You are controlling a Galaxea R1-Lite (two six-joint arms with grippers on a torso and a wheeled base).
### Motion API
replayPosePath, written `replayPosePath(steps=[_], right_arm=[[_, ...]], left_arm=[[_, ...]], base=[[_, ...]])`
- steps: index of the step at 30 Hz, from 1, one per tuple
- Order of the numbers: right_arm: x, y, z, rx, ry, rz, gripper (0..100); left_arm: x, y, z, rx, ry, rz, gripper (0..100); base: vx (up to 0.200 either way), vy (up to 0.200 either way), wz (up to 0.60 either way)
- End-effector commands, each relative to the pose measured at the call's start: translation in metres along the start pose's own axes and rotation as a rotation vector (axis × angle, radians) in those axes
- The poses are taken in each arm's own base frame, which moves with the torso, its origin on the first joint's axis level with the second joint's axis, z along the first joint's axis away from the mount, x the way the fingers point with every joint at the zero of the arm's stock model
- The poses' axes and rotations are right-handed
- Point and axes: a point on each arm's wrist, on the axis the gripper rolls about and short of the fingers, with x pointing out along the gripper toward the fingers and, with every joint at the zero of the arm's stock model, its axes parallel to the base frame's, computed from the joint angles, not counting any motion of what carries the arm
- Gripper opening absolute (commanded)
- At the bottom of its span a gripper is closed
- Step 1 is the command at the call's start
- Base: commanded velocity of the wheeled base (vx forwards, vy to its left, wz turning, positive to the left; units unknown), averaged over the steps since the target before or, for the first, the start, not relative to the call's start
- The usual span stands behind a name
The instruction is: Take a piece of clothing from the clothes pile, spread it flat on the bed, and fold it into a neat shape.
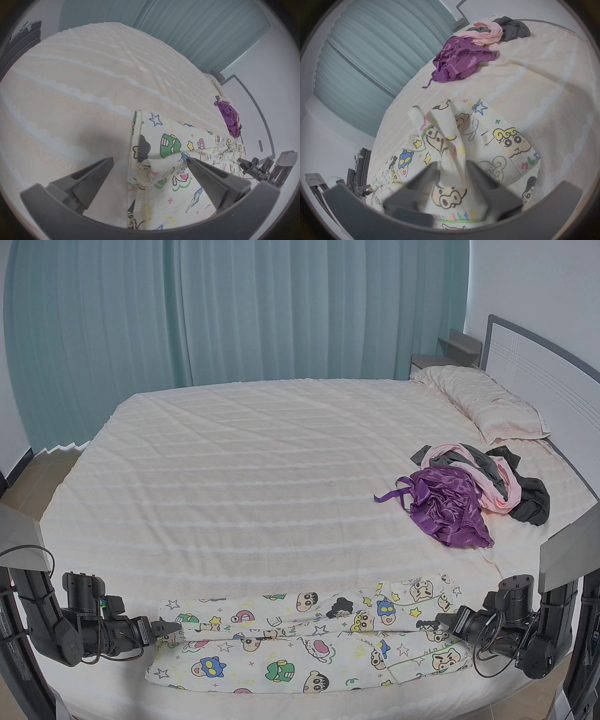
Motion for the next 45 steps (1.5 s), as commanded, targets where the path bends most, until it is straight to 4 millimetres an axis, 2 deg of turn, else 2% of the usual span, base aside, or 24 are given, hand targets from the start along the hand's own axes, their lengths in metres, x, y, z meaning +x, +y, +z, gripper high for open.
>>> replayPosePath(steps=[1, 4, 7, 12, 16, 20, 25, 29, 34, 37, 42, 45], right_arm=[[-0.006, 0.003, 0.004, -0.017, -0.025, 0.014, 100], [-0.012, 0.005, 0.011, -0.028, -0.061, 0.031, 100], [-0.026, 0.014, 0.028, -0.038, -0.151, 0.078, 100], [-0.031, 0.025, 0.039, -0.052, -0.218, 0.131, 100], [-0.025, 0.038, 0.043, -0.066, -0.231, 0.172, 100], [-0.011, 0.061, 0.048, -0.087, -0.241, 0.202, 100], [0.001, 0.081, 0.042, -0.107, -0.181, 0.221, 100], [0.013, 0.089, 0.035, -0.113, -0.145, 0.232, 100], [0.036, 0.082, 0.017, -0.122, -0.073, 0.191, 100], [0.052, 0.073, 0.014, -0.115, -0.056, 0.156, 100], [0.061, 0.064, 0.019, -0.097, -0.067, 0.127, 100], [0.069, 0.047, 0.031, -0.033, -0.094, 0.081, 100]], left_arm=[[0.000, 0.000, 0.000, 0.000, -0.002, 0.000, 100], [0.000, 0.000, 0.003, -0.005, -0.013, -0.002, 100], [0.000, 0.003, 0.007, -0.025, -0.033, 0.004, 100], [0.000, 0.003, 0.010, -0.038, -0.045, 0.002, 100], [0.000, 0.002, 0.013, -0.056, -0.056, -0.003, 100], [0.000, 0.001, 0.017, -0.084, -0.074, -0.010, 100], [0.000, 0.002, 0.018, -0.089, -0.077, -0.009, 100], [0.000, 0.002, 0.019, -0.090, -0.079, -0.009, 100], [0.001, 0.002, 0.020, -0.090, -0.083, -0.010, 100], [0.001, 0.002, 0.020, -0.089, -0.081, -0.010, 100], [0.002, 0.003, 0.020, -0.092, -0.081, -0.009, 100], [0.002, 0.004, 0.021, -0.095, -0.084, -0.007, 100]], base=[[0.000, 0.000, 0.00], [0.000, 0.000, 0.00], [0.000, 0.000, 0.00], [0.000, 0.000, 0.00], [0.000, 0.000, 0.00], [0.000, 0.000, 0.00], [0.000, 0.000, 0.00], [0.000, 0.000, 0.00], [0.000, 0.000, 0.00], [0.000, 0.000, 0.00], [0.000, 0.000, 0.00], [0.000, 0.000, 0.00]])
